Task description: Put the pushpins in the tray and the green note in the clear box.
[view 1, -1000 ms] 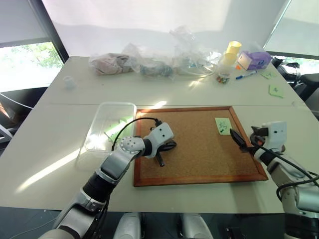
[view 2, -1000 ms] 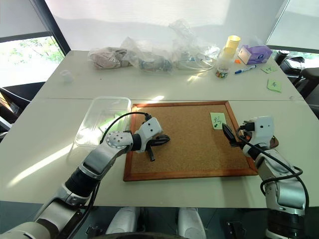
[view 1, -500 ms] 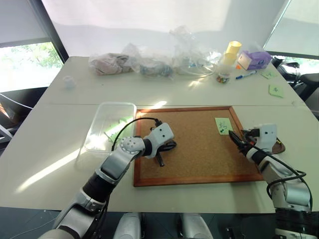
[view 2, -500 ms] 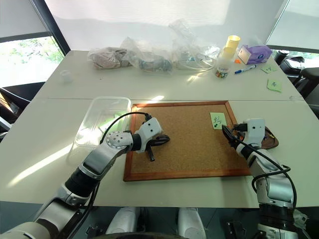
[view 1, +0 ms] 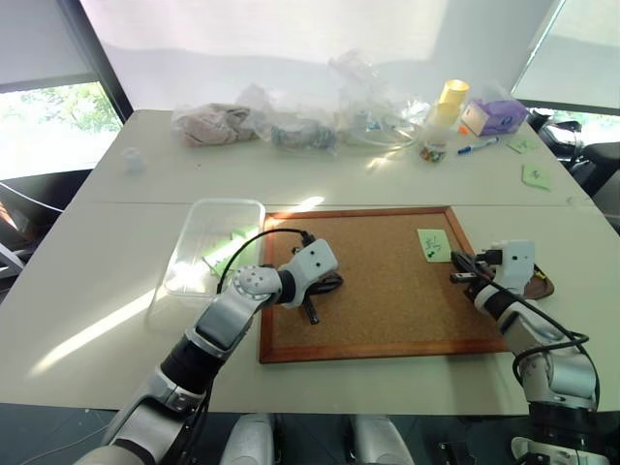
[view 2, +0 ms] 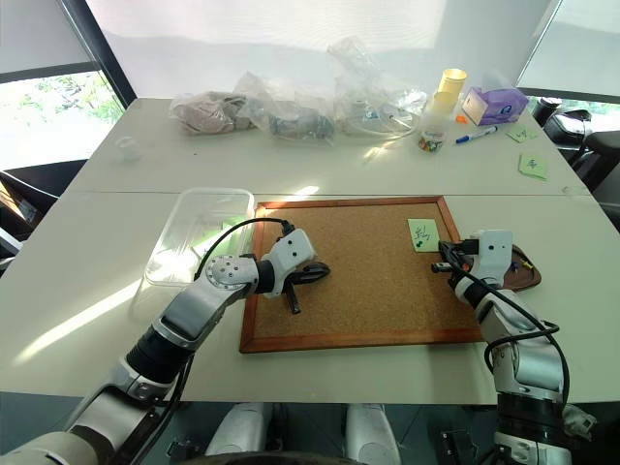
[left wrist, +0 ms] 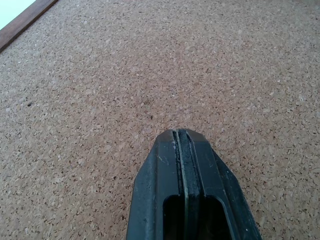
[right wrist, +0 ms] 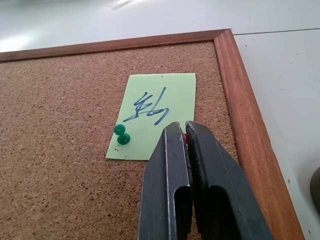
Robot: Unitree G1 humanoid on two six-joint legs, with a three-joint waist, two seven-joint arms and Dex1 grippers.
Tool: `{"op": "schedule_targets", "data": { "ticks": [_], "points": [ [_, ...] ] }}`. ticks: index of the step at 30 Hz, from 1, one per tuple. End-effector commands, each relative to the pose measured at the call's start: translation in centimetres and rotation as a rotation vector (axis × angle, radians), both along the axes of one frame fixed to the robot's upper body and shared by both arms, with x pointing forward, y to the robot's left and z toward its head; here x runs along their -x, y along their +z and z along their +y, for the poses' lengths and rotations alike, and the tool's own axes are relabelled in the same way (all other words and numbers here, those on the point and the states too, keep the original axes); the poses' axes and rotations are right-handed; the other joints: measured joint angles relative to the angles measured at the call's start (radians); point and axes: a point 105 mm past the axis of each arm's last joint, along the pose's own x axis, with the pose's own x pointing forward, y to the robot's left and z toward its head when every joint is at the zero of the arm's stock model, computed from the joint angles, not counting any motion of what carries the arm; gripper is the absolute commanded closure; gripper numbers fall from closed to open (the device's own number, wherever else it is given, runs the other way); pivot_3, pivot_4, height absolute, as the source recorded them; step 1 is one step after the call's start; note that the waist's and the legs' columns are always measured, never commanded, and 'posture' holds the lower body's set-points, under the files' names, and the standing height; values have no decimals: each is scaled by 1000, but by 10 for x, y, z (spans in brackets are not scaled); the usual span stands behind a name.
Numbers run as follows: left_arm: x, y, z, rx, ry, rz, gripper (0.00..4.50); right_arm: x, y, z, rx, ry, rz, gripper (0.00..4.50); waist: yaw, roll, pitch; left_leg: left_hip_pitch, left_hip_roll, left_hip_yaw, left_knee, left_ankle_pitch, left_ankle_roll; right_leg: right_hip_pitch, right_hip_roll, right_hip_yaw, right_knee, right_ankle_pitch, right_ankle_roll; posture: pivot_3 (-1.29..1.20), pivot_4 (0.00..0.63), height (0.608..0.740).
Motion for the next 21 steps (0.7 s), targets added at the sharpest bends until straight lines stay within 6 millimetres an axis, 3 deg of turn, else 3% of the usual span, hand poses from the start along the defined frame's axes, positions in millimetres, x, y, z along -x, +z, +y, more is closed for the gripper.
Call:
{"op": "schedule_targets", "data": {
  "ticks": [1, 16, 21],
  "points": [
    [5, -18, 4, -59, -2, 51, 4500, -2, 27, -12, 8, -46, -121, 4437, 0, 0, 0, 0, 0, 0, 0, 0, 0, 0, 0, 0, 0, 0, 0, 0, 150, 740],
    [5, -25, 8, -105, 5, 63, 4500, 4, 52, -29, 14, -123, -245, 4437, 2, 1, 0, -1, -1, 1, 0, 0, 0, -1, -2, 0, 0, 0, 0, 0, 150, 740],
    [7, -25, 7, -106, -1, 70, 4500, 5, 50, -29, 15, -122, -243, 4437, 2, 1, 0, -1, -2, 1, 0, 0, 0, -1, -3, 0, -1, 0, 0, 0, 150, 740]
  ]
}}
